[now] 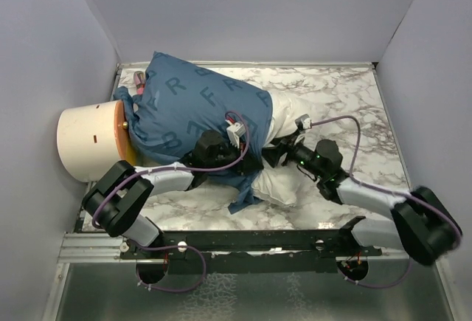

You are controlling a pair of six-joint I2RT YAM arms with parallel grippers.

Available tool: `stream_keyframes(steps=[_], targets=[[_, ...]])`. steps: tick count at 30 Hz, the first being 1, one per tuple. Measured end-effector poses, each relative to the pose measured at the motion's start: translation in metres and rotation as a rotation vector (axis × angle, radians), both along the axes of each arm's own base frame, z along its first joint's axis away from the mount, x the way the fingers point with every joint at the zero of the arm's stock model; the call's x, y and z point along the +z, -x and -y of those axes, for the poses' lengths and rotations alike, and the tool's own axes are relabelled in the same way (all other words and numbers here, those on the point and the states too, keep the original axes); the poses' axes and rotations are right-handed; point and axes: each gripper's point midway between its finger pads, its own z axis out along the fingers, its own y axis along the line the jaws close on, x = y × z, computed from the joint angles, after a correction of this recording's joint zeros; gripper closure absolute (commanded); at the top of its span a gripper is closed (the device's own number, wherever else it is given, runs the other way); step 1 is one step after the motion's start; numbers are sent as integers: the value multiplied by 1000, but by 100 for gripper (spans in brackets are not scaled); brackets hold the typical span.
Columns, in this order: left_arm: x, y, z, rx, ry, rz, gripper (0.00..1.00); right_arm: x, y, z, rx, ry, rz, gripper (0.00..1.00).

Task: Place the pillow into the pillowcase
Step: Stuff the pillow into the pillowcase.

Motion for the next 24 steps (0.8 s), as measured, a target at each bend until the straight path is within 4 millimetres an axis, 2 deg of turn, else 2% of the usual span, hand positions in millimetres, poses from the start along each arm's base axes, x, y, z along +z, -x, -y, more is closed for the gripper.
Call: stream_keyframes(steps=[4, 8, 10, 12, 16, 19, 21, 22, 23, 24], targets=[[-6, -7, 2, -3, -13, 21, 100, 35, 2, 42, -91, 75, 78, 27], [-11, -13, 2, -3, -31, 33, 100, 79, -6, 80, -200, 117, 171, 12], [-12, -15, 4, -6, -36, 40, 100, 91, -13, 96, -259, 144, 187, 1], [-12, -19, 6, -7, -39, 41, 100, 93, -22, 110, -311, 168, 175, 0], [-12, -22, 9, -12, -51, 46, 100, 66, -48, 144, -421, 207, 65, 0], [-12, -23, 8, -16, -64, 48, 100, 24, -72, 180, -514, 219, -90, 0], [-13, -23, 8, -19, -72, 48, 100, 1, -83, 194, -547, 204, -176, 0], [-13, -23, 8, -20, -75, 48, 100, -9, -87, 191, -531, 180, -214, 3], [-13, -23, 8, -21, -78, 48, 100, -15, -90, 188, -516, 167, -228, 10], [-13, -24, 8, -22, -80, 49, 100, -19, -95, 181, -487, 132, -242, 23]])
